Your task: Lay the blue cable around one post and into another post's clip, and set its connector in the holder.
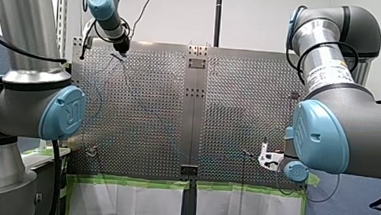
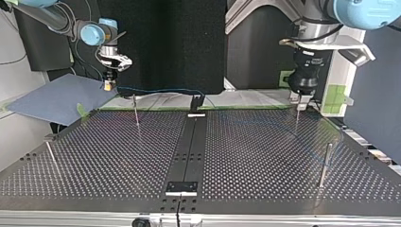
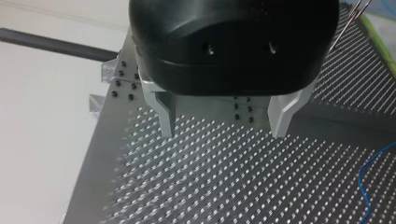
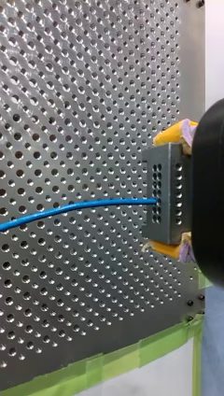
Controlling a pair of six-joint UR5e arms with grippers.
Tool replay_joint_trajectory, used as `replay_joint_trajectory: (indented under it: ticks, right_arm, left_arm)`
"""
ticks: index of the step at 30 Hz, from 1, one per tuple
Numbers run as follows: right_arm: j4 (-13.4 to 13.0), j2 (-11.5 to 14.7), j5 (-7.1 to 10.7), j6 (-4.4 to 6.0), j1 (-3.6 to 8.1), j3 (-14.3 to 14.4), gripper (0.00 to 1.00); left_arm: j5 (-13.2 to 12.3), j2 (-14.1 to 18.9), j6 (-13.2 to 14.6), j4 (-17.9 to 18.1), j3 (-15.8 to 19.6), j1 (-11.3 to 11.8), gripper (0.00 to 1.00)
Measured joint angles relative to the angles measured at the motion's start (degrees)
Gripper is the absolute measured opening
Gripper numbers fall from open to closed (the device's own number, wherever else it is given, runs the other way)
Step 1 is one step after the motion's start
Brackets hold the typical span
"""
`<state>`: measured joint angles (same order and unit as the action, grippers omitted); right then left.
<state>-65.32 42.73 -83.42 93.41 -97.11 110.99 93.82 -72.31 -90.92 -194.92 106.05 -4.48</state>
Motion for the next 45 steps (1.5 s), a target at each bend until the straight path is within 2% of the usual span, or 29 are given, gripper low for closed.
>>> replay_joint_trajectory:
  ticks: [3,7,11,14,21,25,28,36,45]
  right_arm:
    - [0.36,-0.03,-0.17,-0.62,-0.03,0.08,0.0]
    - [0.65,-0.11,-0.2,-1.14,-0.25,0.37,0.0]
    - [0.59,-0.25,-0.31,-1.03,-0.21,0.48,0.0]
    - [0.53,-0.74,-0.41,-1.07,-0.09,0.49,0.0]
    - [-1.11,-3.4,-0.67,-1.43,0.17,0.51,0.0]
    - [-2.41,-5.6,-0.69,-1.65,0.23,0.49,0.0]
    - [-3.04,-6.26,-0.7,-1.56,0.3,0.45,0.0]
    - [-3.38,-6.47,-0.68,-1.57,0.65,0.2,0.0]
    - [-2.69,-5.68,-0.63,-1.71,1.37,0.08,0.0]
  left_arm:
    - [-1.39,-0.38,0.16,1.41,1.39,-0.25,0.98]
    - [-3.53,-2.01,0.49,3.53,3.52,-1.75,0.98]
    - [-5.5,-3.99,-0.22,5.59,5.16,-3.71,0.98]
    - [-5.58,-5.54,-0.92,7.15,4.89,-5.26,0.98]
    - [-3.1,-8.67,-3.32,10.31,2.54,-8.38,0.98]
    - [-0.87,-10.93,-5.37,12.54,2.03,-10.64,0.98]
    - [0.85,-12.65,-5.57,14.26,1.97,-12.36,0.98]
    - [5.24,-17.04,-4.82,18.68,2.33,-16.76,0.98]
    - [8.94,-21.3,-5.53,22.94,5.38,-21.01,0.98]
